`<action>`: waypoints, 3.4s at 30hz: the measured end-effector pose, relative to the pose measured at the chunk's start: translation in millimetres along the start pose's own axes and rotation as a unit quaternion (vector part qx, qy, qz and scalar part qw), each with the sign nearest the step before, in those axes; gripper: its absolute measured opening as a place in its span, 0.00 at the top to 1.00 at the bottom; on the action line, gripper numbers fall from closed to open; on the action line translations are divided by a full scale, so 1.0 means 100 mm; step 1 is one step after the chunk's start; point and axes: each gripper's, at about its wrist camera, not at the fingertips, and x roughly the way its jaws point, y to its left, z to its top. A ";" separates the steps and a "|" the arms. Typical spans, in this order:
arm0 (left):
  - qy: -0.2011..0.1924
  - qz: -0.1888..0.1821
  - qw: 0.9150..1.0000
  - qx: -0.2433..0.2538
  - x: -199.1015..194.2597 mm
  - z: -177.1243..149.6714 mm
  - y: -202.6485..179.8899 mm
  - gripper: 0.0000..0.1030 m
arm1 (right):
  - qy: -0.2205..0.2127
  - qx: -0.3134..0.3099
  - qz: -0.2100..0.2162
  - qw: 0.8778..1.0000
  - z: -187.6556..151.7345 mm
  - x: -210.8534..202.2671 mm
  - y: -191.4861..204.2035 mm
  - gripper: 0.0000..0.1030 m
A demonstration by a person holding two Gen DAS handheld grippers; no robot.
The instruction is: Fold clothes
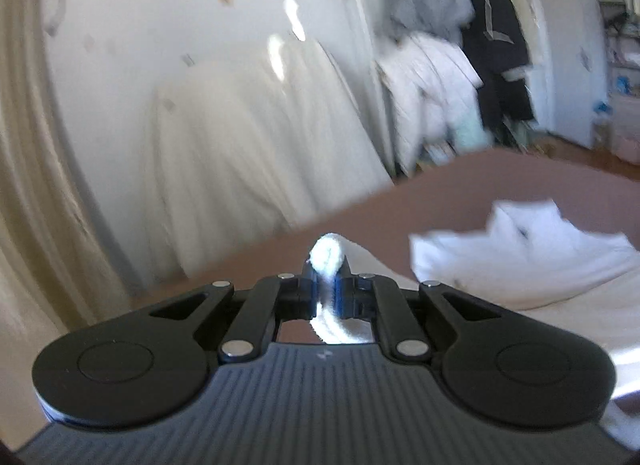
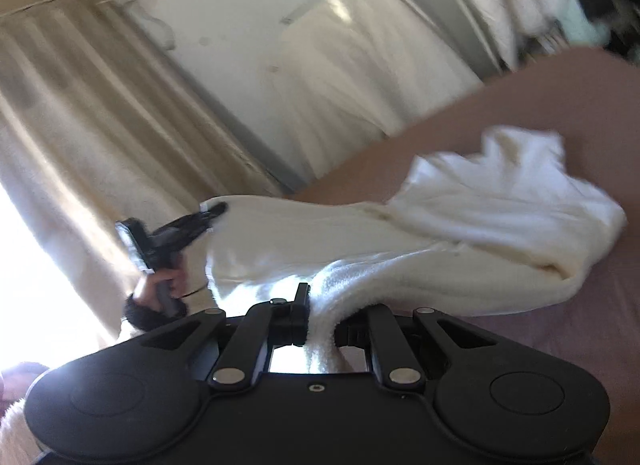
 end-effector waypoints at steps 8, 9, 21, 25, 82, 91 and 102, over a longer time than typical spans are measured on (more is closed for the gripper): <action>0.119 -0.052 0.989 -0.076 1.15 0.12 0.01 0.93 | 0.077 0.194 -0.066 0.976 0.16 0.62 -1.08 0.88; 0.125 -0.035 0.990 -0.056 1.31 0.18 -0.06 0.93 | 0.073 0.203 -0.078 0.973 0.27 0.66 -1.19 0.88; 0.047 0.065 0.997 0.021 2.40 0.76 -1.01 0.93 | 0.138 0.104 -0.223 0.959 1.50 0.77 -1.37 0.88; 0.056 0.081 0.995 0.027 2.63 0.60 -1.17 0.93 | 0.117 0.112 -0.213 0.964 1.41 0.92 -1.69 0.88; 0.159 -0.025 0.986 0.035 3.88 0.10 -1.73 0.56 | 0.085 -0.010 -0.317 0.945 1.80 1.60 -2.39 0.40; 0.187 -0.029 0.962 0.198 4.28 -0.09 -2.08 0.58 | 0.108 -0.113 -0.245 0.957 1.67 2.63 -2.54 0.40; 0.020 0.144 0.982 0.125 4.26 0.29 -1.93 0.56 | -0.143 -0.041 -0.314 0.938 1.87 2.12 -3.09 0.41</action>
